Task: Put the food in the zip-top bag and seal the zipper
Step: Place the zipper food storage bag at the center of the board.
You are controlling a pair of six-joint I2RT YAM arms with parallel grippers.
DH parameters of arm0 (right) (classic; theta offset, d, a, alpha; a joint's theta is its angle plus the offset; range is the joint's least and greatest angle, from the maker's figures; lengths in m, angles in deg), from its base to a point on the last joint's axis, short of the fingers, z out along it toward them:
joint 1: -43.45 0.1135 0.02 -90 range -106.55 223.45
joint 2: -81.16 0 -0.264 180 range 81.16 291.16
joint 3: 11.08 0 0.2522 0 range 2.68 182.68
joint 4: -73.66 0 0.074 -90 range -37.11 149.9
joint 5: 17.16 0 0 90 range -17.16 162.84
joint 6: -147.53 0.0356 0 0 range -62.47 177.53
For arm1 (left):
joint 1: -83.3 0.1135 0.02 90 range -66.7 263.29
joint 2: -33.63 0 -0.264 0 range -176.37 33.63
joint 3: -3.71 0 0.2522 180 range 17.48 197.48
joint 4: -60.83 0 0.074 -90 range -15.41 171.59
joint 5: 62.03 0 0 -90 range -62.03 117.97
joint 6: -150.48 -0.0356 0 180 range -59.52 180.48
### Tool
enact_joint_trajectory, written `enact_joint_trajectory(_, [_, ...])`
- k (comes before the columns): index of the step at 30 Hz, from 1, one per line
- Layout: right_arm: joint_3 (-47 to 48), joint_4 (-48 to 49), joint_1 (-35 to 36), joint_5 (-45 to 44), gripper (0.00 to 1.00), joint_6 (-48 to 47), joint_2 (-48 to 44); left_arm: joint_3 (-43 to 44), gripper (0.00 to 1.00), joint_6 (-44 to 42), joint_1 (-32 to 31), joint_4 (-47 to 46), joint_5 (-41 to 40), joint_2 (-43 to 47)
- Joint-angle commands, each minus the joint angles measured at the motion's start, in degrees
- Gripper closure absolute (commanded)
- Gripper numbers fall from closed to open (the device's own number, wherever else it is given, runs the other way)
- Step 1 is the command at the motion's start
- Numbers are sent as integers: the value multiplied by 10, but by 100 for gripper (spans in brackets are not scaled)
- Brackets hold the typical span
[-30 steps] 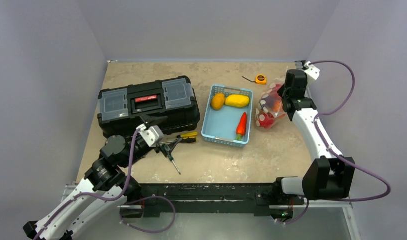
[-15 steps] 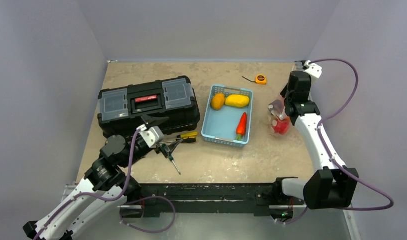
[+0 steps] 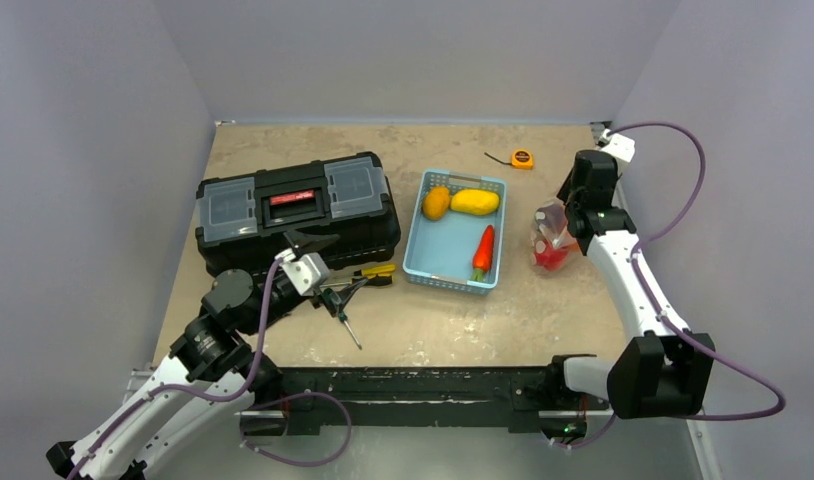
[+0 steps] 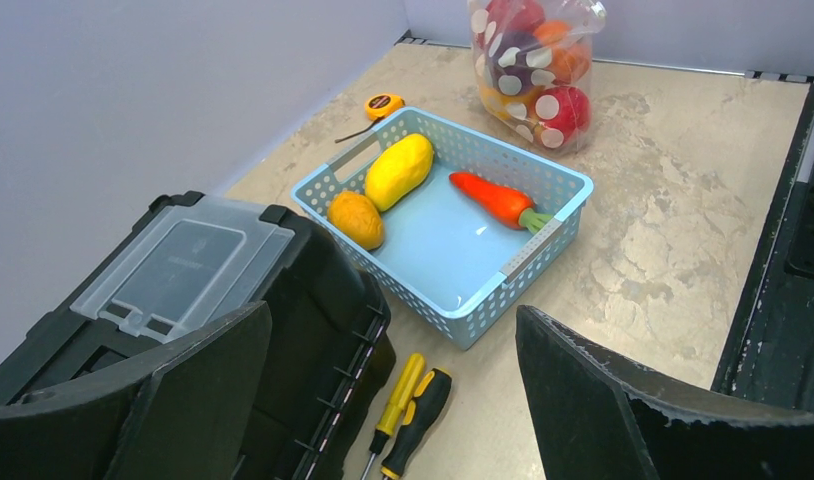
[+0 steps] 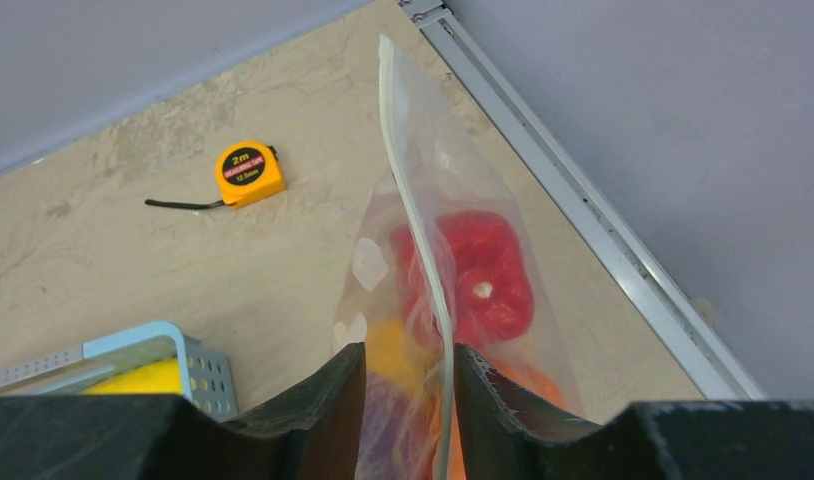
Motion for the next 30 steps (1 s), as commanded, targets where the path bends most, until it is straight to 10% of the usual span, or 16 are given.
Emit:
enact_joint_trajectory(1, [7, 14, 1, -11, 61, -20, -9, 22, 8, 9, 0, -12, 8, 0])
enact_joint_trajectory(17, [66, -52, 1, -40, 15, -37, -32, 24, 8, 11, -1, -13, 10, -7])
enact_joint_trajectory(30, [158, -83, 12, 310, 1, -20, -236, 227, 2, 78, 0, 159, -230, -2])
